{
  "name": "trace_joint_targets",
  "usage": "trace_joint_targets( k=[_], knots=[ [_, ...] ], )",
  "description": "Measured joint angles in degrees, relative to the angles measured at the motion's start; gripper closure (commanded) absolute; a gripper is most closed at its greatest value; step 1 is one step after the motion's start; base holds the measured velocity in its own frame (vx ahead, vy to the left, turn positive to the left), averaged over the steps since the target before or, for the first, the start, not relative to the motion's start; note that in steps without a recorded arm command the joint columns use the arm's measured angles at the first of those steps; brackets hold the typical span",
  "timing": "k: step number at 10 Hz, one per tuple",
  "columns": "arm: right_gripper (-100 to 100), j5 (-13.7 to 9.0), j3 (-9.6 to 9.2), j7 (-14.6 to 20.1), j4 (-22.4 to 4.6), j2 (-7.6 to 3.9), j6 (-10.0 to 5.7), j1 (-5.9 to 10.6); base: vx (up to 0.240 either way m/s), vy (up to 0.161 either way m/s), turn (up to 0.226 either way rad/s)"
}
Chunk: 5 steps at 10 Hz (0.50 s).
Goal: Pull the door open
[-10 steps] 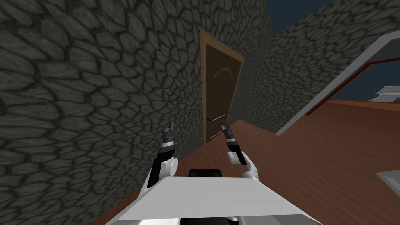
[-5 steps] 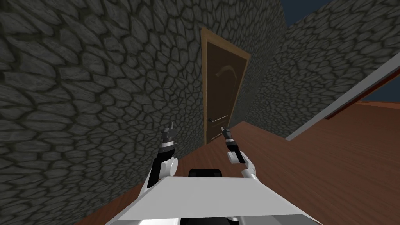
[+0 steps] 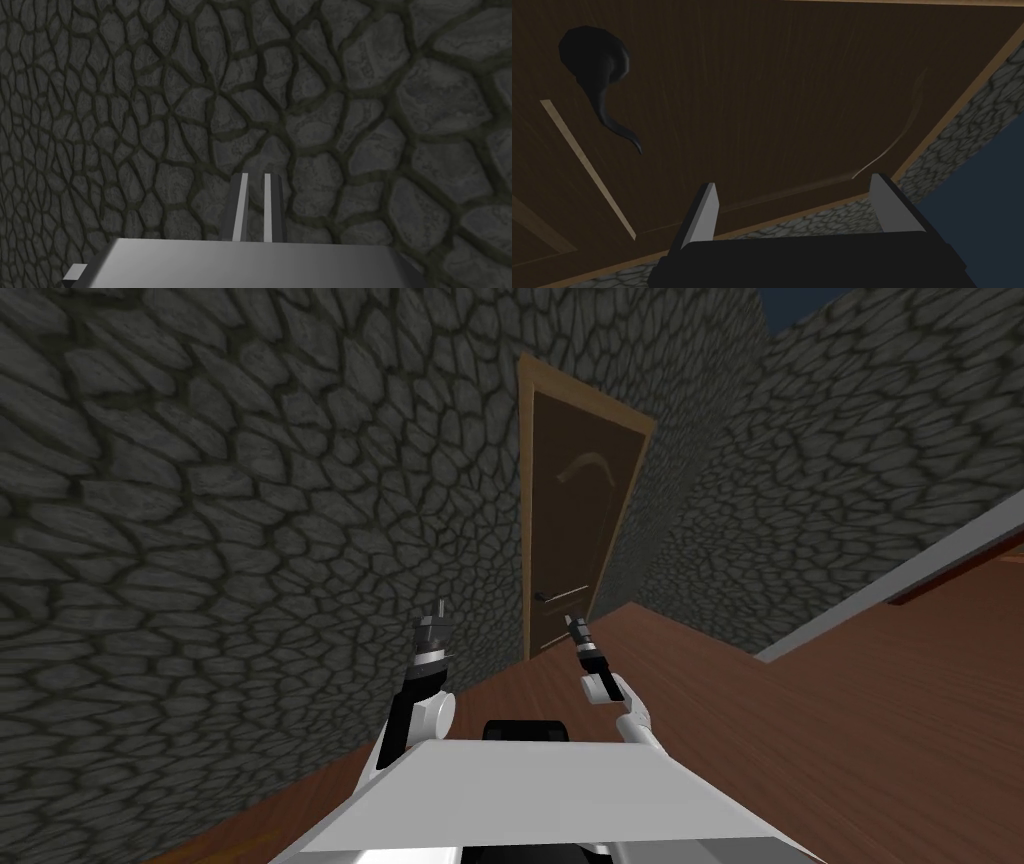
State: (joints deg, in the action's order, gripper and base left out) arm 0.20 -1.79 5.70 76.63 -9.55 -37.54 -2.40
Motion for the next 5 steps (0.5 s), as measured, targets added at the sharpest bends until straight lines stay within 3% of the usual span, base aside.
trace_joint_targets(
  k=[1,2,5],
  knots=[
    [-100,-0.1,-0.07,0.1,-1.4,-0.21,0.01,0.53,0.037,-0.107,0.215],
    [-100,-0.2,-0.2,0.2,-2.6,-0.49,-0.1,0.96,0.028,-0.086,0.065],
    [-100,-0.6,-0.18,0.5,-9.0,-1.18,-1.05,3.81,0.015,-0.098,0.177]
  ],
)
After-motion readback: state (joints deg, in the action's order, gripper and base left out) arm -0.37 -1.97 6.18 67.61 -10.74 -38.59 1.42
